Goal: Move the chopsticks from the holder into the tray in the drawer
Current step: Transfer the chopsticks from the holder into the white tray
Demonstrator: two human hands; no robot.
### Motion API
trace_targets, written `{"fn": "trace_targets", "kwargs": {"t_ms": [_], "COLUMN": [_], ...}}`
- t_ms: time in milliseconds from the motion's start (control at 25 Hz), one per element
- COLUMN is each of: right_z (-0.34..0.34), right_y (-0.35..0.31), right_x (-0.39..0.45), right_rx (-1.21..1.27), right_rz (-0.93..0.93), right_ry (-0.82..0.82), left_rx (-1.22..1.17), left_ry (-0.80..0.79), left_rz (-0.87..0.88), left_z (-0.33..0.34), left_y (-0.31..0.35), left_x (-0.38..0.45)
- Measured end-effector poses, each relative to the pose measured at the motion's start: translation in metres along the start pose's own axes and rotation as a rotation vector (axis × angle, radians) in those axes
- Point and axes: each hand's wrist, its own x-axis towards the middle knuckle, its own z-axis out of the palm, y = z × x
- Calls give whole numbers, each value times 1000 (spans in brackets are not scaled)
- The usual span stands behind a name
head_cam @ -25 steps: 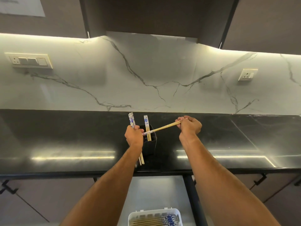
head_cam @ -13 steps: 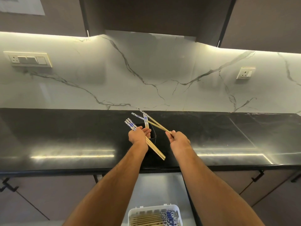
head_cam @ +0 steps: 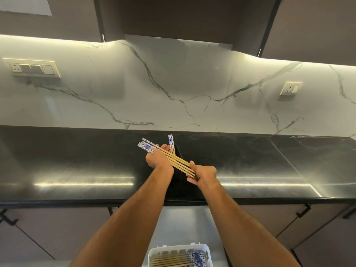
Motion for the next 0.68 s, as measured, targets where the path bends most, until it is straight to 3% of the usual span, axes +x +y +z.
{"fn": "trace_targets", "kwargs": {"t_ms": [320, 560, 680], "right_z": [-10, -3, 5], "right_y": [14, 31, 30], "right_x": [11, 24, 28], "right_rx": [169, 508, 515], "right_rz": [219, 370, 358], "right_ry": [-303, -442, -437], "left_rx": [166, 337, 411], "left_ry": [-166, -353, -404], "left_rz": [168, 260, 273], "left_z": [2, 0, -2], "left_y": [-12, -31, -34], "left_x": [3, -4, -3]}}
